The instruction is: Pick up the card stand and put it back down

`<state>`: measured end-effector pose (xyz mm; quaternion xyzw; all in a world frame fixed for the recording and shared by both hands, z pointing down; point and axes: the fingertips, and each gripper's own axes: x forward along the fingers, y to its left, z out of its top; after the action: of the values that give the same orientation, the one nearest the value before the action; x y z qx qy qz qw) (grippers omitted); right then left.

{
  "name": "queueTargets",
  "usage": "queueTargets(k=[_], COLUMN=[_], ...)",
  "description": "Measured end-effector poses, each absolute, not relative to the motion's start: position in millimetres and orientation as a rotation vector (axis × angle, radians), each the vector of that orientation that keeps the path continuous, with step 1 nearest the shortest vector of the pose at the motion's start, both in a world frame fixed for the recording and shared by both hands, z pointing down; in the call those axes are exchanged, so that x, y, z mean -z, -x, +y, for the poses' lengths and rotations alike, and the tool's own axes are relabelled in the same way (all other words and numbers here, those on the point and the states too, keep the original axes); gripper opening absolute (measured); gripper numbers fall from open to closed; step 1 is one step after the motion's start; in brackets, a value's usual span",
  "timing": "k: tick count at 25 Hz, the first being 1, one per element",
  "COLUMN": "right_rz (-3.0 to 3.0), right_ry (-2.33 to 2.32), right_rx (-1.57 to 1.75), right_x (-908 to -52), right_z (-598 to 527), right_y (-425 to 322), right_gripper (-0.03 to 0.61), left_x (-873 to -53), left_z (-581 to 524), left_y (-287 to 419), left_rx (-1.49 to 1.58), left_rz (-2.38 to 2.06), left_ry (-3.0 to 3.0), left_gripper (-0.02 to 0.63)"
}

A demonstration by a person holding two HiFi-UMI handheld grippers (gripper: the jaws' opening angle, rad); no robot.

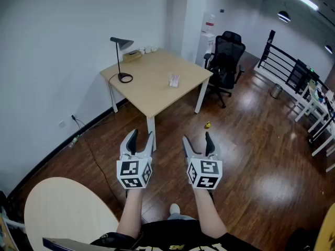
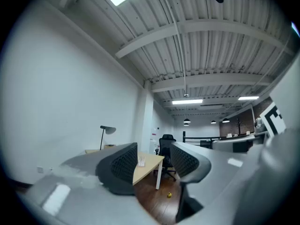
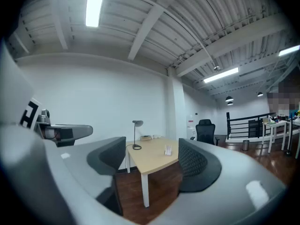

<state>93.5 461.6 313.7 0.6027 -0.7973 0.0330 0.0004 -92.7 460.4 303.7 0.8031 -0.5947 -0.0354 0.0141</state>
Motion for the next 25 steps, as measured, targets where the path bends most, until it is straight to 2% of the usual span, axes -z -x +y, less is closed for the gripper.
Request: queueTargets(k=[3,5,9,16,25], right_rz=[-2.508,-2.517,-2.557,-2.611,-2.569], right_ry=[-1.893,-1.896,-1.890,-1.796,-1.795], right_rx=[-0.072,-0.048,-0.013,-0.063,-0.114], right_x=[-302,-301,-310,-330,-346], right_z=[425,406,378,312,175], right_y=[-125,-145,-170,-155,-133], right_gripper=[0.348,0.313,0.311,0.322,0.333], left_x=[-301,-304,-315,-334,-344], left_z=[429,414,394,325,183], left_y=[60,39,17,15,34], left_rx=[0.124,0.109,0.049,-0.029,-0.036], left_rz=[-1.861,-1.856,-1.878,-1.883,-1.834], left_ry=[-2.515,-2.535,-2.552,-2.529,-2.559], left_gripper=[0.223,0.222,0.213,0.213,0.233])
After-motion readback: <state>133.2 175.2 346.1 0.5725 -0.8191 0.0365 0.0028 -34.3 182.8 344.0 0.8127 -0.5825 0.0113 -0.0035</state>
